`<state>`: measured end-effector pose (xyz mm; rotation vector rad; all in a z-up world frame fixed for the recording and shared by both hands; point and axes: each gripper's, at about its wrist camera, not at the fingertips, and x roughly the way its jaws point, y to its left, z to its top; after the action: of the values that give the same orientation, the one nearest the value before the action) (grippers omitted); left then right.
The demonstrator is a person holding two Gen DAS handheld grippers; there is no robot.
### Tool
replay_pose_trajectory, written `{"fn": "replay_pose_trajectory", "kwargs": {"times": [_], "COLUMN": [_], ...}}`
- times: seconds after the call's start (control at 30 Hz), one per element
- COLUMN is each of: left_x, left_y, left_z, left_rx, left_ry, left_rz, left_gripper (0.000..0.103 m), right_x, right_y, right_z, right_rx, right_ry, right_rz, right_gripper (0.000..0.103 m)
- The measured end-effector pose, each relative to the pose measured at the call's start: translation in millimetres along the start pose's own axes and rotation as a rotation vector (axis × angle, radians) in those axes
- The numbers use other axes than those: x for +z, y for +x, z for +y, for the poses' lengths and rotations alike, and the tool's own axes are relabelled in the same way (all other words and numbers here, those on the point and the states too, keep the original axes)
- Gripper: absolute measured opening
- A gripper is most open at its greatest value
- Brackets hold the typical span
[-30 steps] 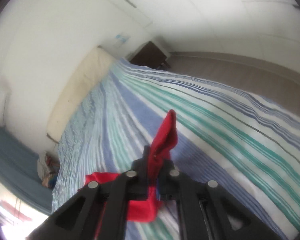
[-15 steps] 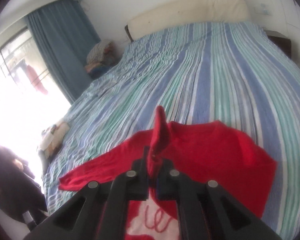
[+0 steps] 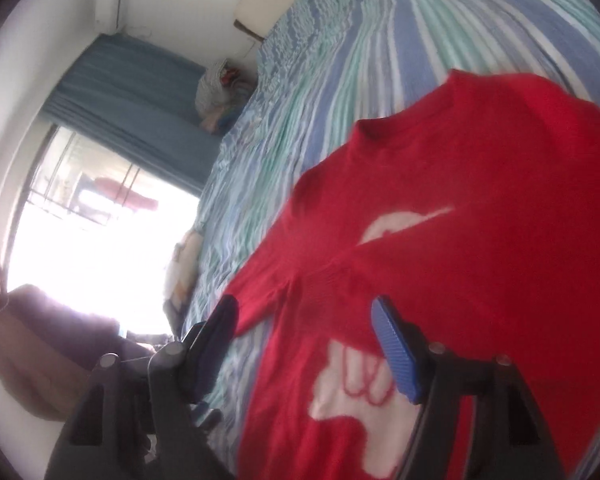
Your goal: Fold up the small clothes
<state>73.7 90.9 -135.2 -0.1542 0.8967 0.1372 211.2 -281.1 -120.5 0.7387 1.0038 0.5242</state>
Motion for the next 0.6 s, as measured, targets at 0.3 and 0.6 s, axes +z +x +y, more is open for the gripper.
{"fn": "replay_pose_trajectory", "kwargs": {"times": [0.3, 0.6], "left_x": [-7.5, -15.6], "left_y": [2.7, 2.6], "left_z": [-11.2, -23.5], "left_rx": [0.020, 0.003], "left_ry": [0.056, 0.115], "left_rz": [0.015, 0.036], "left_gripper": [0.078, 0.078], "right_x": [-26.1, -134.9], "right_y": [-96.5, -83.0], "right_z": [-110.1, -7.1], "right_rx": [-0.159, -0.108], "right_ry": [0.262, -0.175], "right_rz": [-0.195, 0.161], "right_gripper": [0.060, 0.060]}}
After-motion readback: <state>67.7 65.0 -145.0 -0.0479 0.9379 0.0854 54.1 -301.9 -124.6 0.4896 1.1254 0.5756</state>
